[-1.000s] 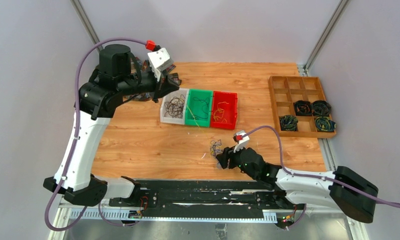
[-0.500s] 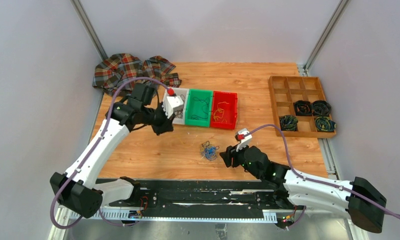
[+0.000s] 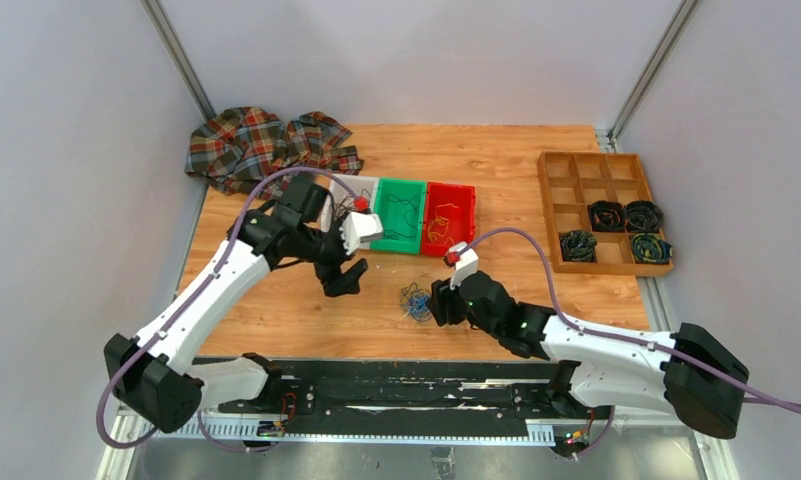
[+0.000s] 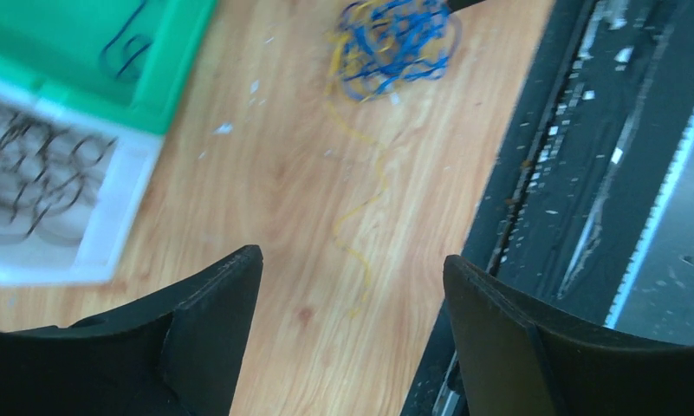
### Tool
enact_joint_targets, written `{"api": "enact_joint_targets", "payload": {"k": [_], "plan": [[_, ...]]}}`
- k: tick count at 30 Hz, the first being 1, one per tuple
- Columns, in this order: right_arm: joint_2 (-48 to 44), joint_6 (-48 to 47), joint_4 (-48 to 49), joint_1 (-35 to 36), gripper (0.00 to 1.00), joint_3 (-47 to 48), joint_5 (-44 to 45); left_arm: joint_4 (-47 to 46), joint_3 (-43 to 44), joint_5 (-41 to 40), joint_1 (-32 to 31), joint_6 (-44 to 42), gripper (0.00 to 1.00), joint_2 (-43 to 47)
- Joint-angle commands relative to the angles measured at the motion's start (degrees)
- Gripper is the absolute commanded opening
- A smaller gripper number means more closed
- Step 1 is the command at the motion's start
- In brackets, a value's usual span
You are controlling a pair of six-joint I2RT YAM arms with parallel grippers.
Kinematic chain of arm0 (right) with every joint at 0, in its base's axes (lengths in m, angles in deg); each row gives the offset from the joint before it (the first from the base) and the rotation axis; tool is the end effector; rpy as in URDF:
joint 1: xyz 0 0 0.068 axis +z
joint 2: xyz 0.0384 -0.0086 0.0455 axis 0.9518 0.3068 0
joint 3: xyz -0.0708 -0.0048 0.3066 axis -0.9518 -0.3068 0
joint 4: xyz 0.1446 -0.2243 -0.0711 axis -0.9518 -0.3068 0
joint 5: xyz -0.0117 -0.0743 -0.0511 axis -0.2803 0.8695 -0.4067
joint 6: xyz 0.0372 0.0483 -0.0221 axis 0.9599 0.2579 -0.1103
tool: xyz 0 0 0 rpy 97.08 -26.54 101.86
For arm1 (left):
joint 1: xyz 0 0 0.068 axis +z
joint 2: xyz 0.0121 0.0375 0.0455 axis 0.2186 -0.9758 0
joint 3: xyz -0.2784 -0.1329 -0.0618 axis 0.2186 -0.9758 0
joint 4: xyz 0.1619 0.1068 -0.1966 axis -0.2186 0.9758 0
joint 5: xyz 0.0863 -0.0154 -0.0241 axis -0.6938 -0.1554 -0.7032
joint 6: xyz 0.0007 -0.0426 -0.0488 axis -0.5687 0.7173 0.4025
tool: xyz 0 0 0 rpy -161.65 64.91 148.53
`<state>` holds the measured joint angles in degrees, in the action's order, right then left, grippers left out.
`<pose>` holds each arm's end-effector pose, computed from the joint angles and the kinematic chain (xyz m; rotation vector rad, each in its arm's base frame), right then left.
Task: Untangle the cables
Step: Untie the cable.
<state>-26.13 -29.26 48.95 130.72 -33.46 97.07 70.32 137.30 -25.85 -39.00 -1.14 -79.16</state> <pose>0.1295 0.1884 0.2270 -0.4932 1.9836 0.6547 0.1940 -0.1241 0.3480 1.3888 2.0683 -0.6177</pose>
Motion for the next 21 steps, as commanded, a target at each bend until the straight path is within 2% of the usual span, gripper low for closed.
{"api": "enact_joint_targets", "payload": {"k": [1, 9, 13, 16, 19, 21], "plan": [[3.14, 1.24, 0.48, -0.91, 0.5, 2.22, -3.66, -2.35, 3.03, 4.98, -5.58, 1.37, 0.81, -4.98], [2.1, 3.64, 4.94, -1.52, 0.3, -1.91, -5.14, -13.93, 3.87, 8.27, -8.58, 4.98, 0.79, -17.68], [0.5, 5.0, 5.57, -1.93, 0.22, -3.68, -4.14, -19.21, 3.58, 6.02, -11.58, 5.83, 0.75, -23.53], [-0.26, 5.51, 5.34, -2.4, 0.14, -4.28, -3.56, -22.06, 3.79, 4.79, -13.25, 6.63, 0.68, -26.95], [-1.29, 6.0, 5.19, -2.8, 0.13, -4.8, -3.05, -24.82, 3.6, 3.04, -13.85, 7.05, 0.58, -29.13], [-1.65, 5.63, 5.07, -3.22, 0.13, -5.07, -2.89, -26.56, 3.08, 2.05, -14.05, 6.88, 0.46, -29.94]]}}
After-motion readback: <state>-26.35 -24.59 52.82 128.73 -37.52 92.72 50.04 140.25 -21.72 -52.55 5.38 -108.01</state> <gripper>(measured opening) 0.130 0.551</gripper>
